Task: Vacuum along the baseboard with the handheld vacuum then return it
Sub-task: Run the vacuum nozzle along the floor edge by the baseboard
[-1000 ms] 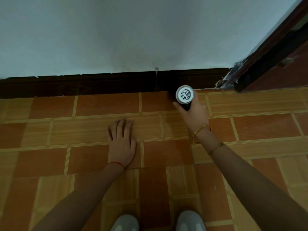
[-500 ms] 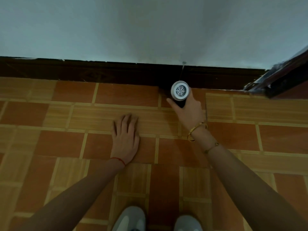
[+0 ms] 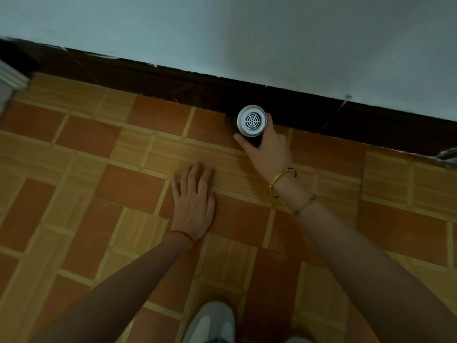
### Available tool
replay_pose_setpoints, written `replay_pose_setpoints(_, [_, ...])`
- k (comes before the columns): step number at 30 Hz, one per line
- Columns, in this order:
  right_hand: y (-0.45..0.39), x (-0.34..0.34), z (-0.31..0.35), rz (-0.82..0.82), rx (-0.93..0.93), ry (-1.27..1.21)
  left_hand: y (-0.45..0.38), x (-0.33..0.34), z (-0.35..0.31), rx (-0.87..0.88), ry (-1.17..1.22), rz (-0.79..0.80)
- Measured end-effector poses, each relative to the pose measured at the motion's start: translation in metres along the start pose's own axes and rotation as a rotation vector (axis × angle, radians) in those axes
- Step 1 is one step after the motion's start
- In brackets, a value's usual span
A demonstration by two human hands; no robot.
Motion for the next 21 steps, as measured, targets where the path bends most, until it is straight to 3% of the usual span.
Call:
replay_pose_setpoints(8, [-0.033,0.048,0.029,0.129,-0.038,-0.056,-0.003,-0.003,0.036,-0.113,0.005,-0.030])
replay_pose_setpoints(21, [-0.062,0.099,0.079,0.254,-0.133,-0.017,-0.003,-0.006,0.035,-0.103,-0.021,-0.015])
Point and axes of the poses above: each hand's wrist, its own y-axis away from the middle knuckle, its own x-axis out of the palm, z = x × y, the point moved 5 cm from there along -y, towards the middle knuckle, and after that the axes turned 1 degree about z, right-handed, at the moved point
